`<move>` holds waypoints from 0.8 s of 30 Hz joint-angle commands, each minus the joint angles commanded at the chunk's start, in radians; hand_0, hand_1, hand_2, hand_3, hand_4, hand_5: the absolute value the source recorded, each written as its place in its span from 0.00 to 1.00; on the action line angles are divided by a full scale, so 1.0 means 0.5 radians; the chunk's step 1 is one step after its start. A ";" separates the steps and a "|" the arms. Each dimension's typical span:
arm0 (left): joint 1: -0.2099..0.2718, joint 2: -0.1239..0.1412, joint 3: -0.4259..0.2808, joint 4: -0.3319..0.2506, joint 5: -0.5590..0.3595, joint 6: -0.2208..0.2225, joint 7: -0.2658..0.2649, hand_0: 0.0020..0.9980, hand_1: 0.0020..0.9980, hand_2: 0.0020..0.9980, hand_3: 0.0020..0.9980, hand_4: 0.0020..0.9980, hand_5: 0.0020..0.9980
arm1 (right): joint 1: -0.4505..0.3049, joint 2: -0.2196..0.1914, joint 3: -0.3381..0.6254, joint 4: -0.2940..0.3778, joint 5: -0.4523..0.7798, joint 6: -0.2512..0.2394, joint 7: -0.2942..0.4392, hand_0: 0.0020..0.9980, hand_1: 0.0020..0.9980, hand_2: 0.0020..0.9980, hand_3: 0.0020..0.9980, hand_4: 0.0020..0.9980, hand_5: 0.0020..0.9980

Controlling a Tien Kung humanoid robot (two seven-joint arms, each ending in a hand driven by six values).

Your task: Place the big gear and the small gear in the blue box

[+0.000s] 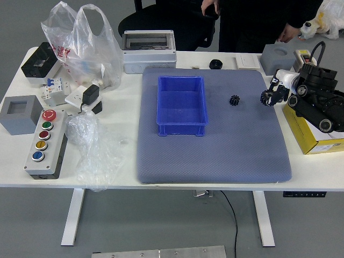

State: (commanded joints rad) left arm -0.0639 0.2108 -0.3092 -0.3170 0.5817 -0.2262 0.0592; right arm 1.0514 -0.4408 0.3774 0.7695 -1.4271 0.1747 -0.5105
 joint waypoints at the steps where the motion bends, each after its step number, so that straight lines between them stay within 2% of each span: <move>1: 0.000 0.001 -0.001 0.000 0.001 0.000 0.000 0.90 0.89 0.89 0.87 0.67 0.36 | 0.002 -0.007 0.006 0.015 -0.008 0.004 -0.005 0.35 0.30 0.40 0.55 0.65 0.00; 8: 0.011 0.014 -0.004 0.000 0.003 0.001 0.000 0.90 0.89 0.89 0.87 0.67 0.36 | 0.022 -0.044 0.062 0.151 -0.067 0.039 -0.053 0.35 0.30 0.40 0.56 0.63 0.00; 24: 0.041 0.039 0.027 0.008 -0.022 0.002 0.000 0.90 0.89 0.89 0.87 0.67 0.36 | 0.079 -0.051 0.122 0.509 -0.147 0.130 -0.178 0.36 0.30 0.40 0.56 0.62 0.00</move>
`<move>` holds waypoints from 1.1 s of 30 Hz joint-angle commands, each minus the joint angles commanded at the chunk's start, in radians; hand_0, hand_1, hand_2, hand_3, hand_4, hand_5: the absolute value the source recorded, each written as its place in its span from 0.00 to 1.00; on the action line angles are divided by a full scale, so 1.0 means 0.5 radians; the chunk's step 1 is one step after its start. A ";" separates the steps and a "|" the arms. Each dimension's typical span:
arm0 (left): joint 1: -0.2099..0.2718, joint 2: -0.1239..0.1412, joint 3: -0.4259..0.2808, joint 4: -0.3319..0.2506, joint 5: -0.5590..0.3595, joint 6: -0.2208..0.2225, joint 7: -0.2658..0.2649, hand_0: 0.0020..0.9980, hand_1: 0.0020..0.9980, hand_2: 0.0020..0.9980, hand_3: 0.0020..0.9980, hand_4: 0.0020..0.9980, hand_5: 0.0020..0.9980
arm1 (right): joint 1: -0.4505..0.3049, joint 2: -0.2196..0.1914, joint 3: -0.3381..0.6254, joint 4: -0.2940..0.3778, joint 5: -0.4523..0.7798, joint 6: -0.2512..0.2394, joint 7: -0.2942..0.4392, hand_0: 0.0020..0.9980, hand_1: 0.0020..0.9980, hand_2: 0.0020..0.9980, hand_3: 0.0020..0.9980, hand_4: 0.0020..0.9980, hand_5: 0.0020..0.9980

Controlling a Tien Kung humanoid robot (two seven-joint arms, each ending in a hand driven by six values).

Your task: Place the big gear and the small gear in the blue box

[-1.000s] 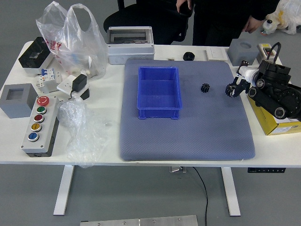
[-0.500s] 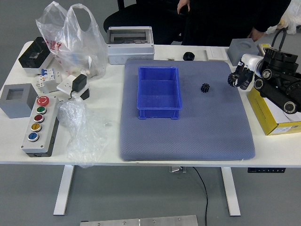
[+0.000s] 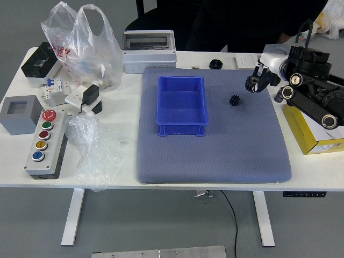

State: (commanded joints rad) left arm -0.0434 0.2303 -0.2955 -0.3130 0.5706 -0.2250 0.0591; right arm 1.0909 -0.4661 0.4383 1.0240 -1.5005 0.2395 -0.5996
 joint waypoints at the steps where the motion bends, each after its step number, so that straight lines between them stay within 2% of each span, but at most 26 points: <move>1: 0.001 0.001 0.001 0.000 -0.001 0.000 0.000 0.90 0.89 0.89 0.87 0.67 0.36 | 0.002 0.001 0.003 0.022 -0.005 0.005 -0.008 0.36 0.30 0.40 0.56 0.62 0.00; 9: 0.011 0.007 0.011 0.002 -0.005 0.000 0.000 0.90 0.89 0.89 0.87 0.67 0.36 | 0.010 0.035 0.036 0.217 -0.039 0.040 -0.069 0.37 0.30 0.40 0.56 0.62 0.00; 15: 0.011 0.005 0.020 0.003 -0.008 0.001 0.000 0.90 0.89 0.89 0.87 0.67 0.36 | 0.027 0.099 0.030 0.268 -0.040 0.044 -0.078 0.37 0.30 0.40 0.56 0.62 0.00; 22: 0.007 0.002 0.040 0.004 -0.015 0.001 0.000 0.90 0.89 0.89 0.87 0.67 0.35 | 0.057 0.193 0.012 0.211 -0.021 0.021 -0.048 0.36 0.31 0.40 0.56 0.61 0.00; 33: -0.014 -0.019 0.070 0.005 -0.028 0.001 0.000 0.90 0.89 0.89 0.87 0.67 0.36 | 0.121 0.372 -0.024 0.010 0.055 -0.046 0.034 0.37 0.31 0.40 0.56 0.61 0.01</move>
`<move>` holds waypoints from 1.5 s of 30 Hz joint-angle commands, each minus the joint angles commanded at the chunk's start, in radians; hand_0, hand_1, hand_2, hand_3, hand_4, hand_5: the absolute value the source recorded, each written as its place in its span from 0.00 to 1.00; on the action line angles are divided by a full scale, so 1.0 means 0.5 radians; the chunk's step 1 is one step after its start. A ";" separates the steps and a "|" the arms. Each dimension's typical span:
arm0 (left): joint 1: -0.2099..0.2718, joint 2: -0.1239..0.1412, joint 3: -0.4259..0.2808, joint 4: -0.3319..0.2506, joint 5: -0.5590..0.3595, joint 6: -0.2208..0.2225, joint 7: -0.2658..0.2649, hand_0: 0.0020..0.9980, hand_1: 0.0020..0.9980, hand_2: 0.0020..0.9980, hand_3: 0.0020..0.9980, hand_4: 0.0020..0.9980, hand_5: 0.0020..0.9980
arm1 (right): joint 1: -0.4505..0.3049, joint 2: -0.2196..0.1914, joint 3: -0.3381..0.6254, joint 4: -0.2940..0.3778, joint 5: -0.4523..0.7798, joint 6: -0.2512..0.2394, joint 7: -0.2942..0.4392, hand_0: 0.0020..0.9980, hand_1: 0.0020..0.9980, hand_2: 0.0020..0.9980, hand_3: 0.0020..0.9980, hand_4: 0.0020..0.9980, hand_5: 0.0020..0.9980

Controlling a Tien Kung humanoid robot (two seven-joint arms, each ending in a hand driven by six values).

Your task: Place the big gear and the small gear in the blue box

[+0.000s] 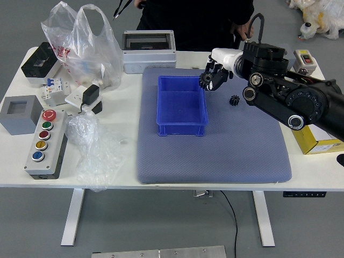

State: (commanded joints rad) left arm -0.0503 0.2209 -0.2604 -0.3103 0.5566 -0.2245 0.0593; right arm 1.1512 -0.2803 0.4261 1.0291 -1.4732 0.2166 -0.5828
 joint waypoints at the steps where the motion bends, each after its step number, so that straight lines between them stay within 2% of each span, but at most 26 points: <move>1: -0.002 -0.003 0.003 0.000 -0.001 0.000 0.000 0.90 0.89 0.89 0.87 0.67 0.36 | 0.003 0.014 -0.004 -0.018 0.009 -0.006 0.007 0.37 0.31 0.40 0.56 0.61 0.01; 26: -0.039 -0.054 0.063 0.002 -0.020 -0.001 0.001 0.90 0.89 0.89 0.87 0.67 0.36 | 0.007 0.336 -0.117 -0.451 0.262 -0.194 0.182 0.39 0.31 0.40 0.56 0.61 0.02; 35: -0.036 -0.056 0.072 0.004 -0.020 -0.003 0.001 0.90 0.89 0.89 0.87 0.67 0.36 | -0.042 0.368 -0.151 -0.518 0.322 -0.247 0.227 0.40 0.32 0.40 0.56 0.61 0.02; 43: -0.037 -0.055 0.075 0.004 -0.017 -0.003 0.001 0.90 0.89 0.89 0.87 0.67 0.36 | -0.066 0.377 -0.156 -0.537 0.351 -0.249 0.245 0.42 0.33 0.41 0.57 0.60 0.02; 44: -0.037 -0.055 0.076 0.004 -0.017 -0.003 0.001 0.90 0.89 0.89 0.87 0.67 0.36 | -0.067 0.377 -0.154 -0.538 0.353 -0.246 0.247 0.44 0.37 0.48 0.59 0.65 0.06; 45: -0.037 -0.055 0.076 0.003 -0.017 -0.003 0.001 0.90 0.89 0.89 0.87 0.67 0.36 | -0.067 0.377 -0.151 -0.538 0.356 -0.243 0.248 0.44 0.37 0.48 0.59 0.65 0.06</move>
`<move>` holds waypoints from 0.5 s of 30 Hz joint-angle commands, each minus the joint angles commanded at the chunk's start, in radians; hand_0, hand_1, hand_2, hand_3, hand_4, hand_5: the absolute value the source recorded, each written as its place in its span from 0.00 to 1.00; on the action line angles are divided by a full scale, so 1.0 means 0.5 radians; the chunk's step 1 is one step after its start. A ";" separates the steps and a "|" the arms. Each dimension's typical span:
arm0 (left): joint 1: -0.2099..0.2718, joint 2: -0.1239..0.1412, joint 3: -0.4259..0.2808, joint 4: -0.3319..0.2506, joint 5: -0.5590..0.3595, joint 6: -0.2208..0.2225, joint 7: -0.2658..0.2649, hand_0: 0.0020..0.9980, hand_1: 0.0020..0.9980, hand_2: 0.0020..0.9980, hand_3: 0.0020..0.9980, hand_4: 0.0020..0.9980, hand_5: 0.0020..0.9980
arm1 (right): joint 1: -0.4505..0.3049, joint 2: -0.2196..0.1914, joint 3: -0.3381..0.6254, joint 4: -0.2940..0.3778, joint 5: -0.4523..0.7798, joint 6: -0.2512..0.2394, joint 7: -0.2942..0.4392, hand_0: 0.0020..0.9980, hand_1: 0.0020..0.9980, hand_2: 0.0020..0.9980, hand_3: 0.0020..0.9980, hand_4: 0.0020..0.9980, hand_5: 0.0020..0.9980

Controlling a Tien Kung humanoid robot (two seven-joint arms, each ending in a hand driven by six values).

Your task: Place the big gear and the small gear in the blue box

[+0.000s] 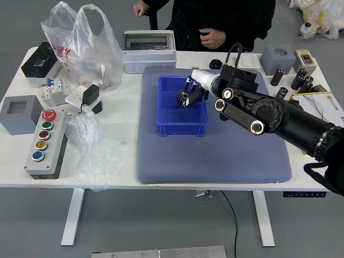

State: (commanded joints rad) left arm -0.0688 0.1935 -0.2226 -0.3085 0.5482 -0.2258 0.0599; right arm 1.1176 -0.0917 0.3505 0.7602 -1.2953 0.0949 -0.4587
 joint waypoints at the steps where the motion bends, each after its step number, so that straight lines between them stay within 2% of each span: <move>1: 0.000 0.000 0.000 0.000 0.000 0.000 0.000 0.90 0.89 0.89 0.87 0.67 0.36 | -0.001 -0.001 0.004 0.000 0.002 0.003 0.002 0.44 0.37 0.48 0.59 0.65 0.06; 4: -0.001 0.000 0.000 0.000 0.001 0.000 0.000 0.90 0.89 0.89 0.87 0.67 0.36 | -0.001 -0.002 0.017 0.001 0.001 0.005 0.009 0.44 0.37 0.48 0.59 0.65 0.06; 5: -0.001 0.000 0.000 0.000 0.001 0.000 0.000 0.90 0.89 0.89 0.87 0.67 0.36 | -0.001 -0.002 0.021 0.001 0.001 0.007 0.011 0.36 0.42 0.58 0.65 0.80 0.22; 10: -0.001 0.000 0.002 0.000 0.001 0.000 0.000 0.90 0.89 0.89 0.87 0.67 0.36 | 0.002 -0.007 0.043 0.001 0.006 0.030 0.021 0.36 0.42 0.58 0.65 0.80 0.22; 11: 0.000 0.001 0.002 0.000 0.001 0.000 0.000 0.90 0.89 0.89 0.87 0.67 0.36 | 0.002 -0.008 0.047 0.001 0.009 0.036 0.023 0.40 0.46 0.66 0.72 0.84 0.25; 15: 0.001 0.002 0.003 0.000 0.001 0.000 0.000 0.90 0.89 0.89 0.87 0.67 0.36 | 0.004 -0.012 0.056 -0.002 0.025 0.065 0.030 0.40 0.46 0.66 0.72 0.84 0.25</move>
State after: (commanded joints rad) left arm -0.0681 0.1945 -0.2211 -0.3084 0.5485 -0.2258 0.0597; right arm 1.1195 -0.0979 0.3783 0.7591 -1.2830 0.1273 -0.4439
